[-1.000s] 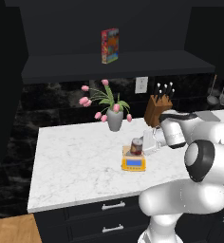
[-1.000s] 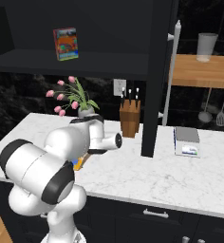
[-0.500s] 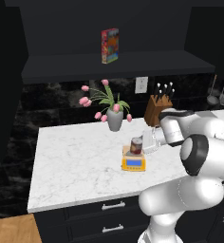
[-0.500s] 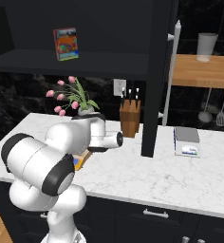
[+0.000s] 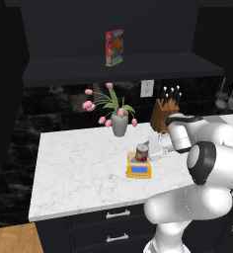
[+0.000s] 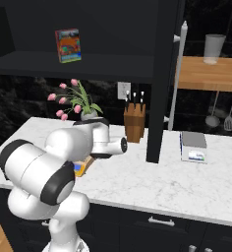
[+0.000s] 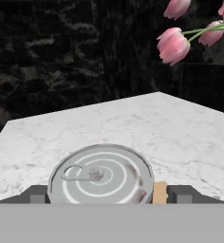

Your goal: Pick the canned food and place it on the digital scale for weighing, and close the cabinet.

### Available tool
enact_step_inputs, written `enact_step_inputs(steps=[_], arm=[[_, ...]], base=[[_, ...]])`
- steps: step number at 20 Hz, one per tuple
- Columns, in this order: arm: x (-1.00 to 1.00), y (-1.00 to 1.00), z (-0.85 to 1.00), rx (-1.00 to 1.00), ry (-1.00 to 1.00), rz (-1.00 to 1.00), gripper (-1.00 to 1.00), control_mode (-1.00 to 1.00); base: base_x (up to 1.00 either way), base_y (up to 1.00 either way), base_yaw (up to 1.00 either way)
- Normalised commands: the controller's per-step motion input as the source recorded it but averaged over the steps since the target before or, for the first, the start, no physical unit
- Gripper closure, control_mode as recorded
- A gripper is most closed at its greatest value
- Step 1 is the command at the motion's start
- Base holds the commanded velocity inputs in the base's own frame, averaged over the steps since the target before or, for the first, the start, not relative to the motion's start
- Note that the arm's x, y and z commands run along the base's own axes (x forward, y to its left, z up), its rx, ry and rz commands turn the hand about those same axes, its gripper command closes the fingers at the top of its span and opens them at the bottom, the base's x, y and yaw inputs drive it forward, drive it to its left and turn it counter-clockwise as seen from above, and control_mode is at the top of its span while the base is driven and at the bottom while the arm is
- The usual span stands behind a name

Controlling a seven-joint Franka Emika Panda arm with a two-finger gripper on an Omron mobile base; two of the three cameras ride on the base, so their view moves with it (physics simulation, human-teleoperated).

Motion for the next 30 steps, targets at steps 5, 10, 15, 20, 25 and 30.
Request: enact_step_inputs(steps=[5,10,15,20,25,30], arm=[[0.00,0.00,0.00,0.00,0.00,0.00,-1.00,-1.00],[0.00,-0.03,0.05,0.00,0.00,0.00,-1.00,-1.00],[-0.01,-0.15,0.09,0.00,-0.06,0.00,-1.00,-1.00],[-0.18,-0.06,0.17,0.00,-0.13,0.00,-1.00,-1.00],[-0.19,0.00,0.18,0.00,-0.15,0.00,-1.00,-1.00],[-0.30,-0.42,0.17,0.03,-0.24,0.00,-1.00,-1.00]], base=[[0.00,0.00,0.00],[0.00,0.00,0.00],[0.00,0.00,0.00],[0.00,0.00,0.00],[0.00,0.00,0.00],[0.00,0.00,0.00]])
